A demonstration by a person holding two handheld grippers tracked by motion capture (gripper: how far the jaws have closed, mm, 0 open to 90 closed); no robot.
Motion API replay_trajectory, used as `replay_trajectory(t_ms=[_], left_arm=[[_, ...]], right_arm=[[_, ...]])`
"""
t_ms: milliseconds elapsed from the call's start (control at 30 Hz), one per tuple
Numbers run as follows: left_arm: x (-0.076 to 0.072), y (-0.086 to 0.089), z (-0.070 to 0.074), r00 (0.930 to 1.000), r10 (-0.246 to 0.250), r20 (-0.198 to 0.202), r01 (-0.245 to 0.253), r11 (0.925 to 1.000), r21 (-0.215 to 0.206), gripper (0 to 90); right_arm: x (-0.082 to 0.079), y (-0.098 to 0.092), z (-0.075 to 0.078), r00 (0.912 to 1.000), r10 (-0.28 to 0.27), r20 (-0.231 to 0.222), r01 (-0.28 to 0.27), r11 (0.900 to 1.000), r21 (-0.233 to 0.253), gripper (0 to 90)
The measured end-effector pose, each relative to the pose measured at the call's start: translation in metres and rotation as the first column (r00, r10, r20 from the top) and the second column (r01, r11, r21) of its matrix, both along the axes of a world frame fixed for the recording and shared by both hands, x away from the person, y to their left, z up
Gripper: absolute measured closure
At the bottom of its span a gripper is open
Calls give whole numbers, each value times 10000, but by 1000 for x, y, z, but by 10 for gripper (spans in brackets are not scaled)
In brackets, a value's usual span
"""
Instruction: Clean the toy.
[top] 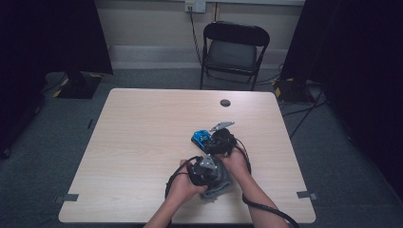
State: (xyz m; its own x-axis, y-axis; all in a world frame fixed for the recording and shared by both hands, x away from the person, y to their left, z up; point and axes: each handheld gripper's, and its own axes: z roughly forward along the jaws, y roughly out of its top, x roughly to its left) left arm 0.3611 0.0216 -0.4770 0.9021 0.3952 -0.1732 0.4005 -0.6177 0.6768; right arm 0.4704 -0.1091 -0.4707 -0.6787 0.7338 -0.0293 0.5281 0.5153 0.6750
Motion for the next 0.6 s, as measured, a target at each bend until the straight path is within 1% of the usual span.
replay_trajectory(t_ms=[33, 100, 133, 167, 200, 367, 433, 467, 500, 600], left_arm=[[-2, -1, 0, 10000, -14, 19, 14, 10000, -68, 782], [-5, -1, -1, 9998, -185, 50, 185, 9998, -51, 782], [-7, -2, -1, 9998, -195, 36, 196, 9997, -130, 782], [-9, -3, -1, 9993, -361, 42, 362, 9992, -153, 783], [-12, -4, 0, 9992, -388, 11, 388, 9989, -266, 784], [-22, -11, 3, 9956, -904, 243, 909, 9956, -211, 785], [-23, -12, 5, 9943, -1015, 339, 1024, 9944, -248, 785], [-24, -13, 5, 9947, -969, 358, 982, 9945, -364, 785], [-24, -14, 6, 9937, -1045, 413, 1059, 9938, -344, 785], [-25, -15, 8, 9931, -1088, 427, 1106, 9929, -437, 785]], right_arm=[[0, 0, 0, 10000, 5, 4, -5, 10000, -11, 435], [0, 0, 0, 10000, 29, -10, -29, 10000, 13, 435], [0, -1, 0, 10000, 41, 7, -41, 10000, 32, 435], [0, -1, 0, 10000, 39, 6, -39, 10000, 67, 435], [0, -1, -1, 10000, 37, 22, -38, 9999, 94, 435], [0, -1, -1, 10000, 46, 37, -47, 9999, 99, 435], [0, -1, -1, 10000, 30, 32, -30, 9999, 110, 435], [0, -1, -1, 10000, 33, 29, -33, 9999, 116, 435], [0, -2, -1, 10000, 32, 30, -32, 9999, 132, 435], [1, -2, -1, 10000, 47, -12, -47, 9999, 153, 436]])
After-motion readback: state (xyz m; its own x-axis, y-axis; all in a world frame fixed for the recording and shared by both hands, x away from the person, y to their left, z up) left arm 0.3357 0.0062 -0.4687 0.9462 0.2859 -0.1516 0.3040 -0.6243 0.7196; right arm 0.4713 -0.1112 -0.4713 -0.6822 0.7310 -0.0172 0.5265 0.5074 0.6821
